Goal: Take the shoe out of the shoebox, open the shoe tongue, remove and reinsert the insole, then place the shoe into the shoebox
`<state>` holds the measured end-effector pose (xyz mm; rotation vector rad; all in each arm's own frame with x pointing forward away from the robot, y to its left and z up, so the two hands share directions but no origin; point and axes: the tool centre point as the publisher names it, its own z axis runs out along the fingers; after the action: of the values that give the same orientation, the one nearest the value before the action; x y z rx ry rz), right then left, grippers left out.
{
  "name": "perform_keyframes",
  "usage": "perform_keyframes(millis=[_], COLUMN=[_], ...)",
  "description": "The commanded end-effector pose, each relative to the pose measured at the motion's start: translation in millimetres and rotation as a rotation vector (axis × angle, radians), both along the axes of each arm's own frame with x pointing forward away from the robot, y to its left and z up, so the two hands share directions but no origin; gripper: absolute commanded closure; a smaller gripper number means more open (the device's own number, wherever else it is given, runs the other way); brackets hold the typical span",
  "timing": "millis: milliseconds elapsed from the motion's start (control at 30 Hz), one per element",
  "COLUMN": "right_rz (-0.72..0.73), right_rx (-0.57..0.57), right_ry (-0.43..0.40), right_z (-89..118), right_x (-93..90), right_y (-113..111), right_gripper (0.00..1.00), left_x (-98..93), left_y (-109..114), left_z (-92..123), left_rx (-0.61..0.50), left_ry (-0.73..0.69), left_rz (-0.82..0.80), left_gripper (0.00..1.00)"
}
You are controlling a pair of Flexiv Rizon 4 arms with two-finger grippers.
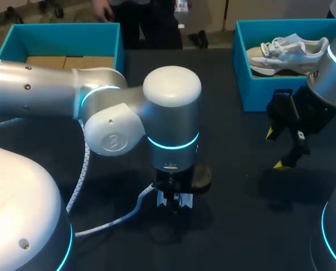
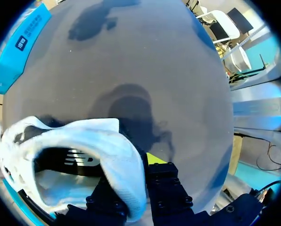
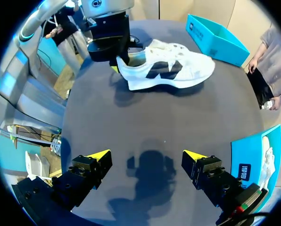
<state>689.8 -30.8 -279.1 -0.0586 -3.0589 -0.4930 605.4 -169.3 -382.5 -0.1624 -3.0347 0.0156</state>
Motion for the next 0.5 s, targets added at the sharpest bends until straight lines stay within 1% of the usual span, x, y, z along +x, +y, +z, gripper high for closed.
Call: perform_keyframes(millis=[33, 133, 233, 400, 500], right_rz=[-0.001, -0.001, -0.001, -0.001, -0.001], right_rx=[-0.003, -0.003, -0.003, -0.003, -0.003], right_ry=[-0.001, -0.001, -0.001, -0.001, -0.001], right_z=[-0.8, -0.8, -0.8, -0.8, -0.8], right_x=[-0.2, -0.2, -0.2, -0.2, -0.2], right_y=[0.4, 0.4, 0.4, 0.4, 0.4], right_gripper=[0.0, 0.0, 0.0, 0.0, 0.0], left_x=[3.8, 7.9, 15.6, 36.0, 52.4], left_y=[5.6, 7.2, 11.3, 23.6, 34.8], left_z=[7.8, 14.8, 29.7, 67.1, 98.6], left_rx=[-0.003, 0.004, 0.006, 0.008, -0.006], left_ry=[0.0, -0.012, -0.02, -0.017, -0.006], left_rz=[0.0, -0.003, -0.009, -0.052, -0.078], left_gripper=[1.0, 1.0, 1.0, 1.0, 1.0])
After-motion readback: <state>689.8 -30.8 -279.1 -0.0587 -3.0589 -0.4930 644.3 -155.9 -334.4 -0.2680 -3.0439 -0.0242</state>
